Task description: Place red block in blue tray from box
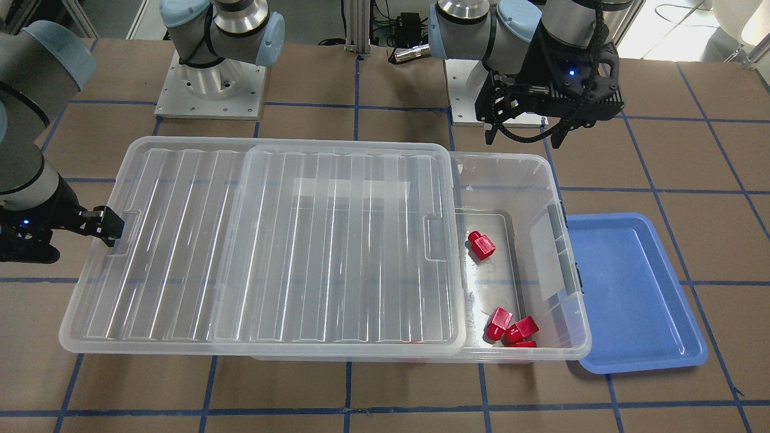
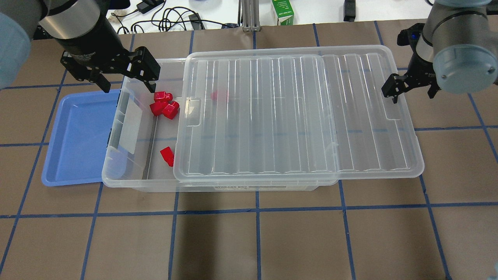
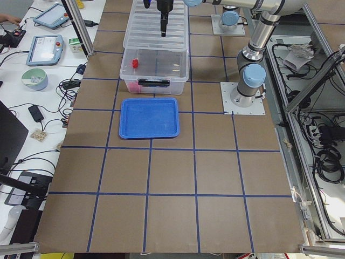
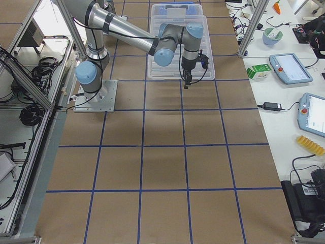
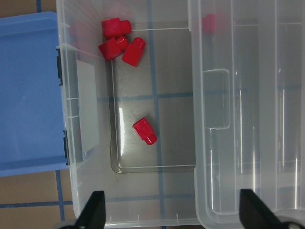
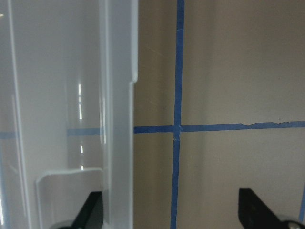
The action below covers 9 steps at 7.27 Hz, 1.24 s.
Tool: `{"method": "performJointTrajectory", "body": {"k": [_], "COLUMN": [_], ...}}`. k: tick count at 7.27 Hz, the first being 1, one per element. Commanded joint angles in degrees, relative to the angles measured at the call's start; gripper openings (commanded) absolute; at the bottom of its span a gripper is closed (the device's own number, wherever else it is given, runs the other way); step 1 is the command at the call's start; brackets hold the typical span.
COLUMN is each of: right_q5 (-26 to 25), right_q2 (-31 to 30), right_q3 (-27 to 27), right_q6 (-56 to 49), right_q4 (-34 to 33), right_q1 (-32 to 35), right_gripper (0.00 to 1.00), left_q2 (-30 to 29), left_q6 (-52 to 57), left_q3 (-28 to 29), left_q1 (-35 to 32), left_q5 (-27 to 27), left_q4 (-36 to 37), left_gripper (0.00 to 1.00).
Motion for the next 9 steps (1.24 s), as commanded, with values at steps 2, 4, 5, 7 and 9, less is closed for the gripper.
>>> {"method": "performJointTrajectory", "body": {"k": [2,4,5,7,9], "right_q5": [0.1,0.1,0.1,2.4,13.1], "right_q2": [-0.3,-1.4,-2.3,-5.2,-7.3], "right_q3": [-0.5,-3.0,-5.1,-12.5,-19.5], "right_q6": [0.1,0.0,0.0,0.2,4.9], "right_q4": [0.4,3.0,5.5,18.5,28.3], "right_q1": [-0.4,-0.4,-0.1,0.8,7.4], "right_gripper": [1.00,1.00,1.00,1.00,1.00], "left_q2": [0.0,0.0,0.0,0.0,-1.0], "left_q6": [0.0,0.0,0.0,0.0,-1.1], "left_q3": [0.0,0.0,0.0,-0.1,-1.7], "left_q1": [0.0,0.0,0.0,0.0,0.0], "left_q5": [0.0,0.0,0.0,-0.1,-0.1], "left_q4": [0.0,0.0,0.0,0.0,0.4], "left_gripper": [1.00,1.00,1.00,1.00,1.00]}}
